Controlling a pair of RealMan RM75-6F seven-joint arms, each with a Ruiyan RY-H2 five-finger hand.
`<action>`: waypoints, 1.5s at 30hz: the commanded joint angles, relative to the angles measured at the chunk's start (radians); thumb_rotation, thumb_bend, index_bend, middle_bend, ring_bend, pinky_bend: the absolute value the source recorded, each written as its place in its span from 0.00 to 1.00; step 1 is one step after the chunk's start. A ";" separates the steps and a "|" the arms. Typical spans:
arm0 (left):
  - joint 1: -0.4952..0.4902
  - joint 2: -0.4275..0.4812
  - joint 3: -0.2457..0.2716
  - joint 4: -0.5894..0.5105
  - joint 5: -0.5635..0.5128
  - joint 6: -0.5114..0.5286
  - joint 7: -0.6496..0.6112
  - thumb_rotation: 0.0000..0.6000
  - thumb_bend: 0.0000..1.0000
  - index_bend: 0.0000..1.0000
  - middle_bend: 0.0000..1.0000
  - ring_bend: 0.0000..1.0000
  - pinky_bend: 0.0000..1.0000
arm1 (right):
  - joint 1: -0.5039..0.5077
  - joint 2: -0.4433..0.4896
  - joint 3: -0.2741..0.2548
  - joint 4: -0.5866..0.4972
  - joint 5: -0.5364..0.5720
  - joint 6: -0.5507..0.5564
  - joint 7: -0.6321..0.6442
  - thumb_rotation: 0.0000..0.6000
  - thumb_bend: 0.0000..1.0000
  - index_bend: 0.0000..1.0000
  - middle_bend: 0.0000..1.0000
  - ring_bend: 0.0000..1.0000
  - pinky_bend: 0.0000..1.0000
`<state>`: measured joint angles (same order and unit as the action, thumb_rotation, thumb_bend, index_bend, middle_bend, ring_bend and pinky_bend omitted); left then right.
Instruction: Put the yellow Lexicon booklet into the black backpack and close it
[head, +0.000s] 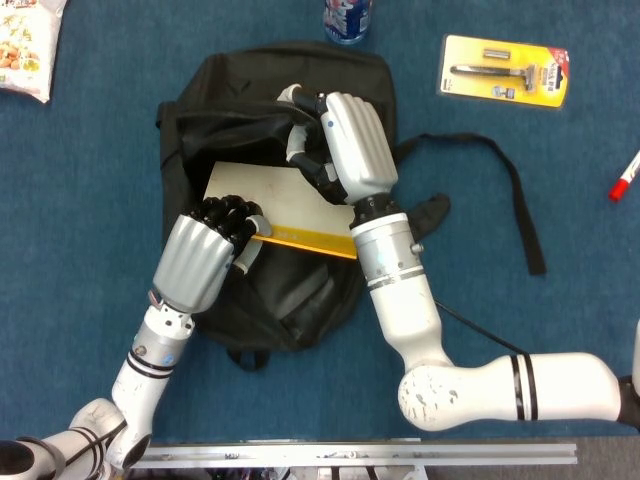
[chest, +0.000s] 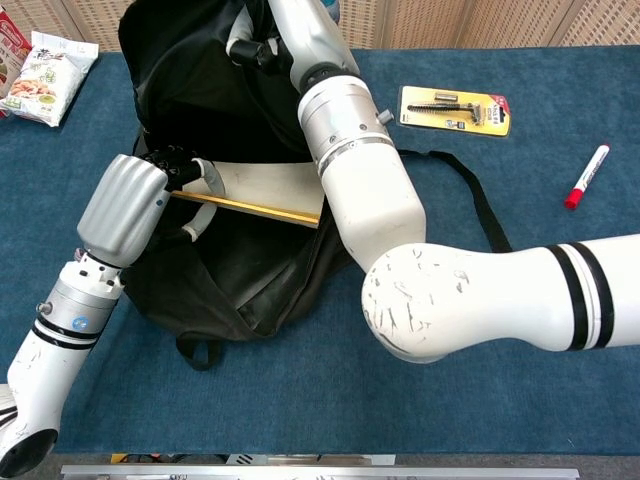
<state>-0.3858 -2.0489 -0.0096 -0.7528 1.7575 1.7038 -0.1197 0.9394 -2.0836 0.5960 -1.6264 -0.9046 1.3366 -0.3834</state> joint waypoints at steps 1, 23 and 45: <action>-0.004 -0.016 -0.010 0.013 -0.010 -0.004 0.032 1.00 0.36 0.52 0.48 0.41 0.58 | 0.000 0.000 -0.001 -0.002 0.000 0.001 0.000 1.00 0.86 0.61 0.55 0.59 0.85; 0.005 -0.035 -0.011 -0.009 -0.056 -0.045 0.130 1.00 0.14 0.31 0.27 0.27 0.57 | -0.007 0.004 -0.013 -0.004 0.004 0.006 -0.005 1.00 0.86 0.61 0.55 0.59 0.85; 0.077 0.154 0.035 -0.323 -0.054 -0.046 0.292 1.00 0.08 0.02 0.04 0.08 0.38 | -0.029 0.035 -0.034 -0.021 -0.001 0.000 -0.005 1.00 0.86 0.61 0.55 0.59 0.85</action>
<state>-0.3159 -1.9220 0.0163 -1.0452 1.6968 1.6635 0.1488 0.9100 -2.0490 0.5617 -1.6477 -0.9057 1.3367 -0.3887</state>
